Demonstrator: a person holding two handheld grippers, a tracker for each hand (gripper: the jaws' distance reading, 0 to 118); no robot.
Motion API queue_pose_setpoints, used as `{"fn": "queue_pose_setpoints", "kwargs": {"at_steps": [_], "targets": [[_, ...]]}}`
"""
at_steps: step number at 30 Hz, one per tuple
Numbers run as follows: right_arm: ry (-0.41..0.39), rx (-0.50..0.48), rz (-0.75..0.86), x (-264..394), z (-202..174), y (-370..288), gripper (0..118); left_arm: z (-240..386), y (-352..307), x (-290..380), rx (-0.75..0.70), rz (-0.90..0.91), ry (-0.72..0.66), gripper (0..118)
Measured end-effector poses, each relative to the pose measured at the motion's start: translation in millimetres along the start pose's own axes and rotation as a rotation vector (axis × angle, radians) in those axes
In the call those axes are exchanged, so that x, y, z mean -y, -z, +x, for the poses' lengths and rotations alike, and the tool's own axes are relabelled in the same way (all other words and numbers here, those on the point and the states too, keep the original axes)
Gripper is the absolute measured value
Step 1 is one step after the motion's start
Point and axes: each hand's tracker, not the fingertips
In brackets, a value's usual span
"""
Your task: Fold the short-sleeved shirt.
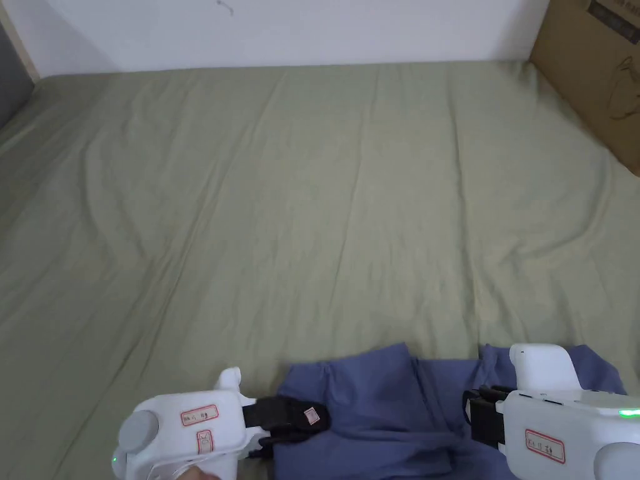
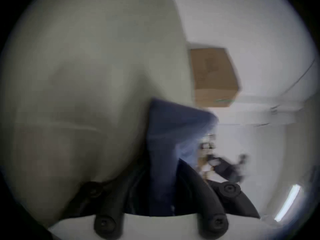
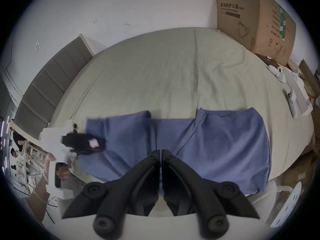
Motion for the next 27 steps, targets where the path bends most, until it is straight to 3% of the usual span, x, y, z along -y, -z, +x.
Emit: {"fn": "queue_pose_setpoints", "kwargs": {"at_steps": [1, 2, 5, 14, 20, 24, 27], "targets": [[0.001, 0.001, 0.007, -1, -1, -1, 3, 1, -9, -2, 0.095, 0.008, 0.017, 7], [0.001, 0.005, 0.012, -2, -2, -3, 3, 7, -14, -5, 0.138, 0.026, -0.058, 7], [0.001, 0.012, 0.036, -6, -4, -4, 3, 20, -20, -8, 0.041, -0.015, 0.091, 7], [-0.016, 0.026, 0.024, -6, -11, -4, 3, 19, -70, -21, 0.009, 0.013, 0.102, 7], [-0.023, 0.034, 0.004, -3, -14, -2, 3, -7, -162, -32, -0.228, 0.038, 0.204, 8], [-0.031, 0.028, -0.006, -1, -18, 2, 3, -23, -223, -39, -0.328, 0.092, 0.130, 8], [-0.037, 0.022, -0.019, 1, -22, 5, 3, -21, -256, -42, -0.422, 0.102, 0.150, 8]]}}
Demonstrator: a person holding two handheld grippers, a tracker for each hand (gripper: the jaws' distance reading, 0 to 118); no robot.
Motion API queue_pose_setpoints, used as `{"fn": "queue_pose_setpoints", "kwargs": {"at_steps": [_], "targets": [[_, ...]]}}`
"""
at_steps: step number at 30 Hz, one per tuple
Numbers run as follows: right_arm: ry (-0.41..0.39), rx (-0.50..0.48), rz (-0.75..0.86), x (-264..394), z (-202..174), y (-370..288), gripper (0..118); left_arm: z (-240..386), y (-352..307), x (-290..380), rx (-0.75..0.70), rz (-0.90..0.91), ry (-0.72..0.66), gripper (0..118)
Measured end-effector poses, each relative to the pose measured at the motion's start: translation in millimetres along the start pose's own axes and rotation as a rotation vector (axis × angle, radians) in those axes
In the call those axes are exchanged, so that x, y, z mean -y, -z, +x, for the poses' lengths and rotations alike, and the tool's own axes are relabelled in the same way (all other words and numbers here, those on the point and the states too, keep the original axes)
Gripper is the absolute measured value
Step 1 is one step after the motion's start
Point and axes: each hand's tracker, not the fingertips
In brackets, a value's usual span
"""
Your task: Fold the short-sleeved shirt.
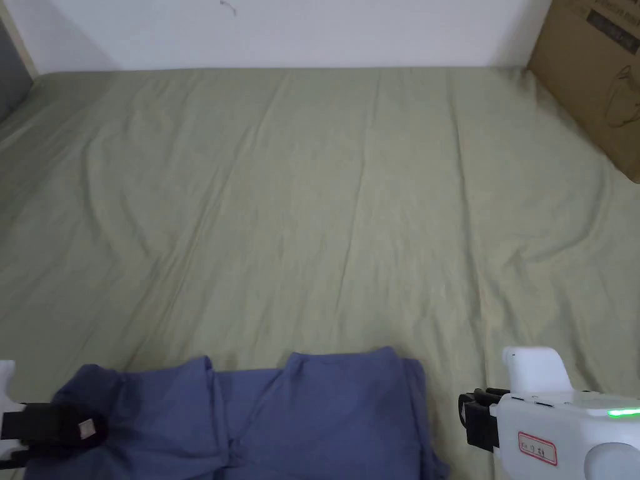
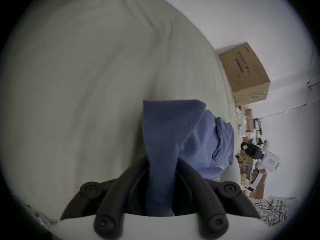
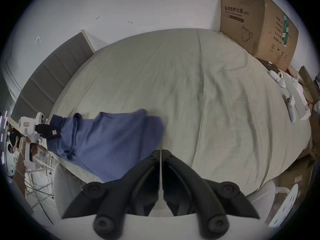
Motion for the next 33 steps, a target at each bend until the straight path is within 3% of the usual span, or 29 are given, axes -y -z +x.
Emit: {"fn": "queue_pose_setpoints", "kwargs": {"at_steps": [6, 10, 13, 21, 29, 31, 33], "targets": [[-0.009, -0.017, -0.018, 4, -5, 7, 3, 30, -14, 0, -0.085, 0.036, -0.020, 8], [-0.018, -0.003, -0.006, 4, -3, 4, 3, 77, -21, 0, -0.316, 0.064, 0.003, 8], [0.010, -0.007, 0.041, 1, 5, -3, 3, 113, -30, 2, -0.257, 0.085, -0.016, 8], [0.047, 0.002, 0.109, 2, 25, -13, 3, 229, -5, 7, -0.020, 0.084, 0.143, 8], [0.031, 0.027, 0.306, 2, 42, -46, 3, 303, 105, 23, -0.052, -0.082, 0.325, 9], [0.043, 0.025, 0.322, -1, 44, -51, 3, 314, 124, 30, -0.039, -0.105, 0.361, 15], [0.045, 0.036, 0.316, -4, 46, -48, 3, 324, 139, 37, -0.016, -0.161, 0.372, 44]]}}
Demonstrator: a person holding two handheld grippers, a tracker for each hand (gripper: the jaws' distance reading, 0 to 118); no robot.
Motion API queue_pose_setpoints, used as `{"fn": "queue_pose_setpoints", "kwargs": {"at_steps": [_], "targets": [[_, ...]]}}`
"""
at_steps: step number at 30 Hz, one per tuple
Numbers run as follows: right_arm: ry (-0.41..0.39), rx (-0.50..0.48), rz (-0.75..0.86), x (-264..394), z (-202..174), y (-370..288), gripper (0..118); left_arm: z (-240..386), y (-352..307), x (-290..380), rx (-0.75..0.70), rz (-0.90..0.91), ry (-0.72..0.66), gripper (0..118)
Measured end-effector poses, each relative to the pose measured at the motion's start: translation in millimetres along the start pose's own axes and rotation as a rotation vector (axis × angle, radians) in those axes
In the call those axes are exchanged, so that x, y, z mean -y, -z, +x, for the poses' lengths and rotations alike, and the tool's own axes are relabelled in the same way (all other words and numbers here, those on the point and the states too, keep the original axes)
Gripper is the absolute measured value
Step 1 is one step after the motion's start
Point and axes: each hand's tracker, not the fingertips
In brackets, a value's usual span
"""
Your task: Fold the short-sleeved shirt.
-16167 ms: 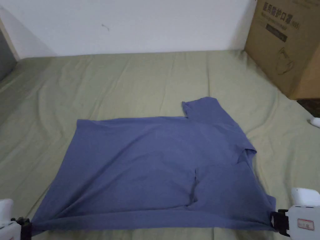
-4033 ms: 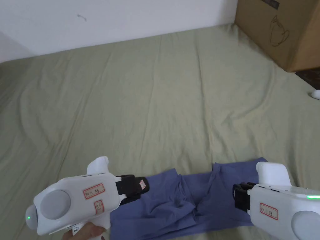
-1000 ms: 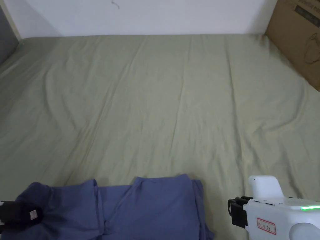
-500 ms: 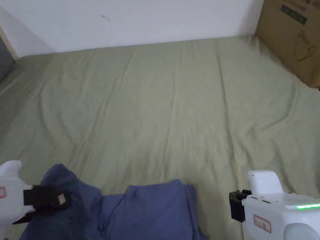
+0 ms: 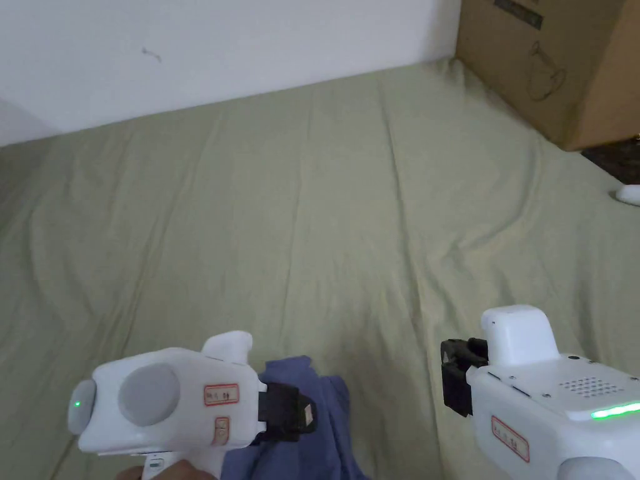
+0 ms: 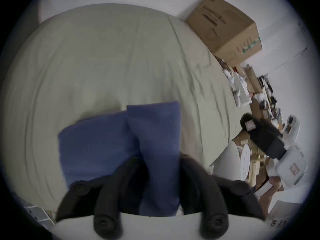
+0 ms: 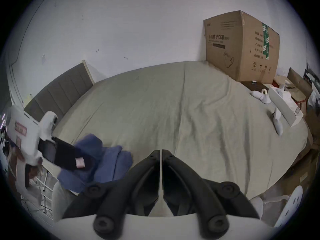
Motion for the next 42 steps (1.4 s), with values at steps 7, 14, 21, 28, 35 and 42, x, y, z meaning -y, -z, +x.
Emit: {"fn": "queue_pose_setpoints", "kwargs": {"at_steps": [7, 14, 21, 28, 35, 42], "targets": [[0.048, -0.023, -0.067, 9, 14, 14, 3, -10, -16, 1, -0.079, 0.103, -0.033, 93], [0.050, -0.040, -0.117, 23, 13, 24, 3, -59, -26, 24, -0.195, 0.138, -0.158, 0], [0.045, -0.047, -0.137, 23, 14, 32, 3, -56, -7, 42, -0.129, 0.114, -0.189, 0], [0.058, -0.052, -0.150, 26, 16, 33, 3, -2, 45, 32, -0.054, 0.009, -0.035, 0], [0.070, -0.041, -0.146, 27, 21, 28, 3, 46, 67, 33, -0.050, 0.002, 0.067, 0], [0.066, -0.036, -0.141, 25, 23, 22, 3, 54, 81, 39, 0.049, -0.051, 0.074, 0]]}}
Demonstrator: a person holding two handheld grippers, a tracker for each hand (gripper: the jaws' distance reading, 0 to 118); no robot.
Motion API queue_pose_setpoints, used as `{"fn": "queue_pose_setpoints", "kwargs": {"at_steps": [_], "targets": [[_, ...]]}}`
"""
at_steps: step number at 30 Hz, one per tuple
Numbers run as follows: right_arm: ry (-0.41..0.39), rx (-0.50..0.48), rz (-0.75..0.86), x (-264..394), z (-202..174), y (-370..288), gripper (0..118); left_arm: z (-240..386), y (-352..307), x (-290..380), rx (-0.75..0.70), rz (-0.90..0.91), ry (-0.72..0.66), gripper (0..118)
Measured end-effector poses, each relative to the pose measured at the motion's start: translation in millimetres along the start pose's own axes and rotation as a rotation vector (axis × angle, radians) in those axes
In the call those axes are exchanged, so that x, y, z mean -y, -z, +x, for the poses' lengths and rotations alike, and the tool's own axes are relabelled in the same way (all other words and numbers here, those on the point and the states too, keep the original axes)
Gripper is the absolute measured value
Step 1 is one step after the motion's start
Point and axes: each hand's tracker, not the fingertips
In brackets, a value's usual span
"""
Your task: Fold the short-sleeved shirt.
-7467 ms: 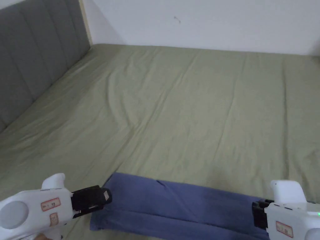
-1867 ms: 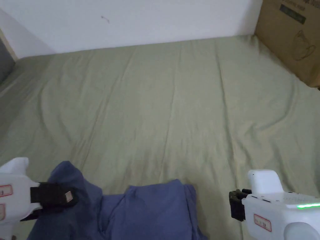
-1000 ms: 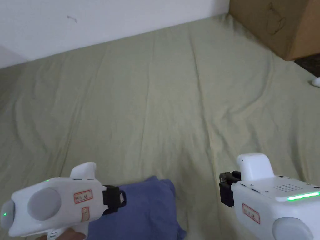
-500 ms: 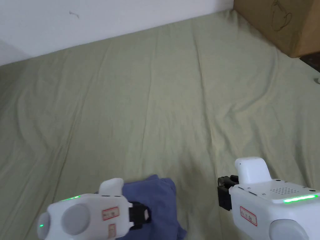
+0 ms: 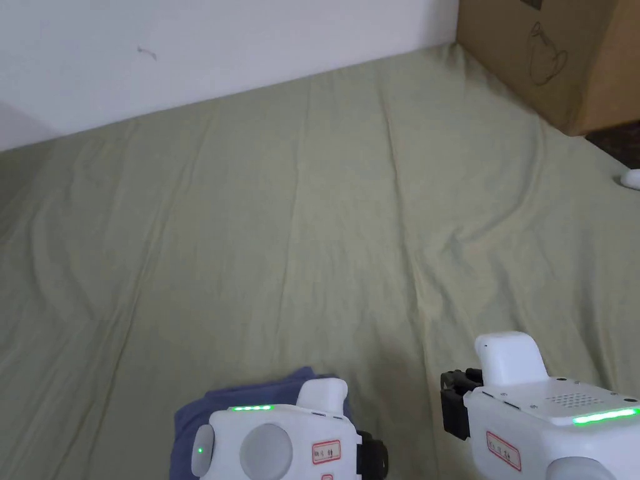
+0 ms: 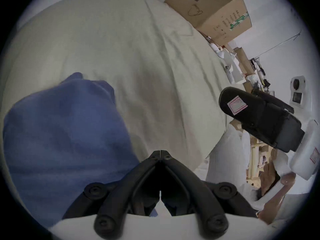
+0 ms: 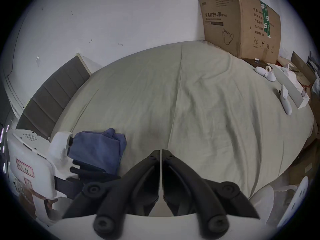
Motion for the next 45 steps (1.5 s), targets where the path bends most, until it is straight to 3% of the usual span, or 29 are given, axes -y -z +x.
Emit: {"fn": "queue_pose_setpoints", "kwargs": {"at_steps": [5, 9, 13, 19, 23, 37, 38, 41, 43, 44, 45], "targets": [[0.012, -0.027, 0.050, -10, -6, -9, 3, -16, -51, 7, 0.039, 0.082, 0.020, 0], [-0.118, -0.085, 0.112, -31, -35, -24, 3, -61, -113, 22, 0.145, 0.252, -0.105, 0], [-0.228, -0.163, 0.117, -52, -79, -30, 3, -113, -157, 53, 0.082, 0.357, -0.213, 0], [-0.370, -0.320, -0.207, -37, -146, 49, 3, -179, -175, 109, 0.054, 0.413, -0.408, 0], [-0.413, -0.223, -0.352, -3, -166, 102, 3, -200, -174, 136, 0.090, 0.430, -0.513, 0], [-0.331, -0.213, -0.348, 3, -162, 111, 3, -221, -145, 121, 0.187, 0.406, -0.521, 2], [-0.330, -0.212, -0.348, 3, -162, 111, 3, -225, -143, 120, 0.193, 0.396, -0.520, 16], [-0.325, -0.213, -0.351, 2, -162, 111, 3, -236, -142, 112, 0.260, 0.377, -0.478, 81], [-0.319, -0.214, -0.353, 2, -161, 112, 3, -244, -137, 104, 0.282, 0.363, -0.480, 88], [-0.318, -0.215, -0.352, 2, -161, 112, 3, -248, -135, 99, 0.288, 0.359, -0.498, 110], [-0.318, -0.217, -0.349, 3, -160, 112, 3, -252, -134, 95, 0.301, 0.359, -0.501, 117]]}}
